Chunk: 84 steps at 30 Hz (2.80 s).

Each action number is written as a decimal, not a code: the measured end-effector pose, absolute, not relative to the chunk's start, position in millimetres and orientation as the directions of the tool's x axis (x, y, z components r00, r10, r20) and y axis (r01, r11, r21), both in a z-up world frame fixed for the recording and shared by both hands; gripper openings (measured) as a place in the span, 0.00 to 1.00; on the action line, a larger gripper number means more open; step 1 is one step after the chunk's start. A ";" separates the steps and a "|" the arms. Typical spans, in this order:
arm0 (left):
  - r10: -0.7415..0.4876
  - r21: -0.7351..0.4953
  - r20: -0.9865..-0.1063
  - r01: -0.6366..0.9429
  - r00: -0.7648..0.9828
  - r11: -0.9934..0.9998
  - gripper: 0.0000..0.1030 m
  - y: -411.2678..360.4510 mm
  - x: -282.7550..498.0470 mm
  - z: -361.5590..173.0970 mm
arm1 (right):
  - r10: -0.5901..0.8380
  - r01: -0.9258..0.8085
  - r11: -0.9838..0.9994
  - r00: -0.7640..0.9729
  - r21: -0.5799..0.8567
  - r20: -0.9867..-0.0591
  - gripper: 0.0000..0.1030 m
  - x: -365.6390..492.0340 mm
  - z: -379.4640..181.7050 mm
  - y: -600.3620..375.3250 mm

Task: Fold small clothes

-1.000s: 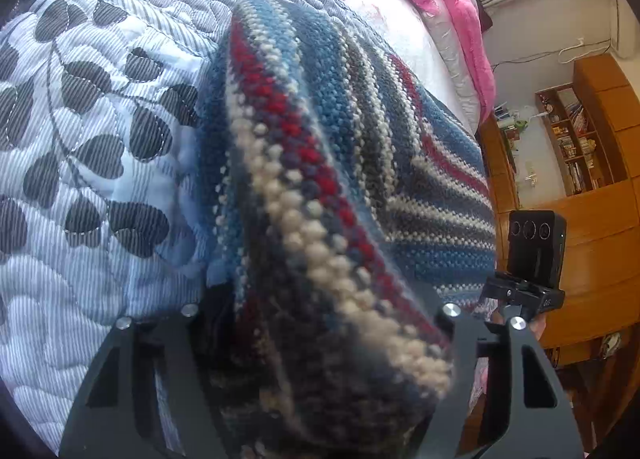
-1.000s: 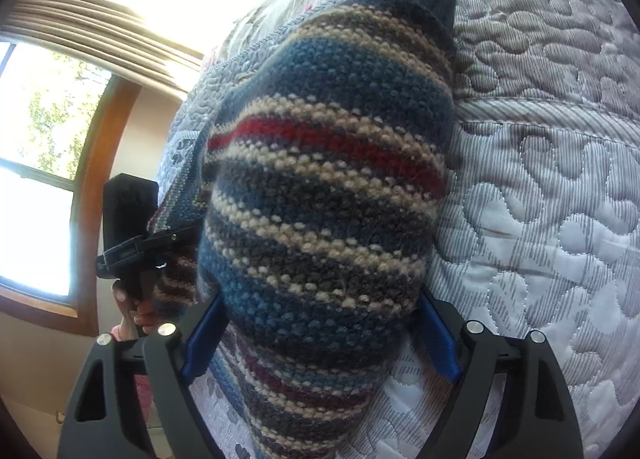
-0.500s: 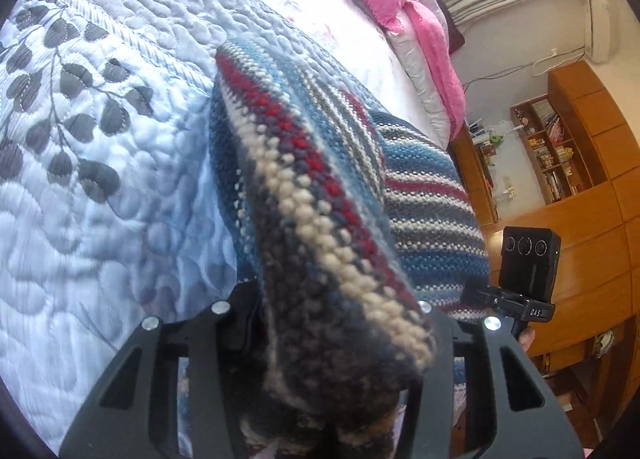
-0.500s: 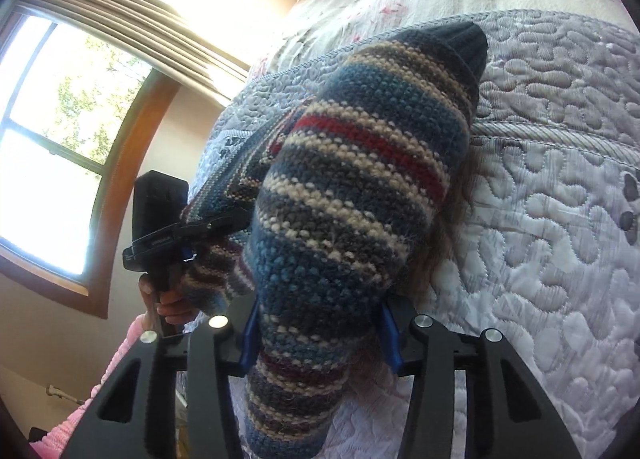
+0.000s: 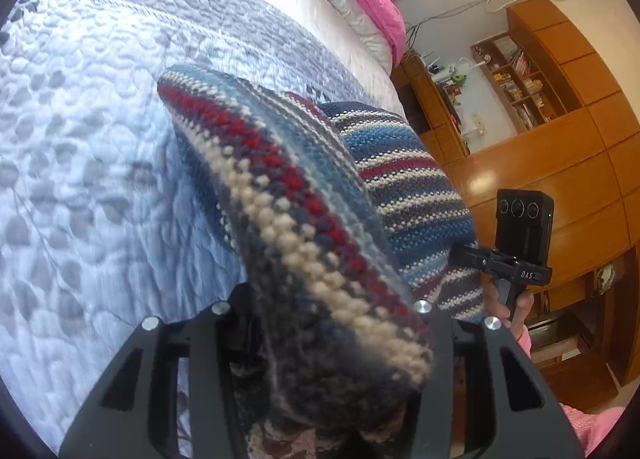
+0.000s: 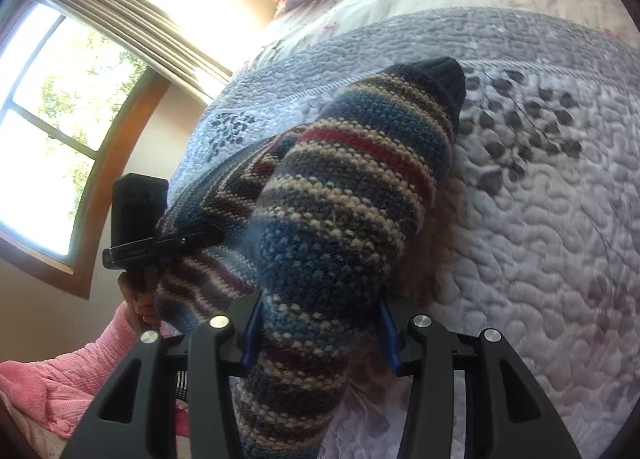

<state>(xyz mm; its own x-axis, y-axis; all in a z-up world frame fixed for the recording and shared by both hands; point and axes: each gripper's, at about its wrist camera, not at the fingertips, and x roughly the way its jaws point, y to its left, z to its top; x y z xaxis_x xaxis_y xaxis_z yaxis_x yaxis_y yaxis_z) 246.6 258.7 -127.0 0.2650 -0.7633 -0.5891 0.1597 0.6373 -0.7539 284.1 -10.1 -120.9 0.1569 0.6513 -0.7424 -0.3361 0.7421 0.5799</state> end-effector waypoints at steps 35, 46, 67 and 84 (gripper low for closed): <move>-0.513 -0.514 -0.803 0.082 0.304 0.854 0.48 232.5 133.0 -135.8 | 0.609 -0.107 0.784 0.318 0.611 -0.726 0.66 141.1 -174.4 -61.4; -0.536 -0.581 -0.766 -0.023 0.355 0.814 0.16 289.0 141.7 -129.5 | 0.616 -0.109 0.779 0.319 0.618 -0.720 0.66 137.6 -172.5 -56.1; -0.365 -0.422 -0.841 -0.061 0.401 0.905 0.67 276.4 113.4 -114.9 | 0.242 -0.094 0.970 0.389 0.222 -0.889 0.62 111.5 -148.2 -11.6; -0.104 -0.156 -0.858 -0.063 0.504 0.986 0.84 267.2 52.2 -57.8 | 0.035 -0.050 0.999 0.534 0.010 -0.845 0.91 46.9 -98.4 18.9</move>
<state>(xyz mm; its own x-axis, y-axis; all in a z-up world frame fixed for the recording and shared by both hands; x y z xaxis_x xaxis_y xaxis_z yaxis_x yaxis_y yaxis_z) 52.2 267.2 -57.8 0.5038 -0.1037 -0.8576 -0.0630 0.9857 -0.1562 46.9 18.9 -98.4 0.5337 0.0355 -0.8449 -0.0500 0.9987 0.0103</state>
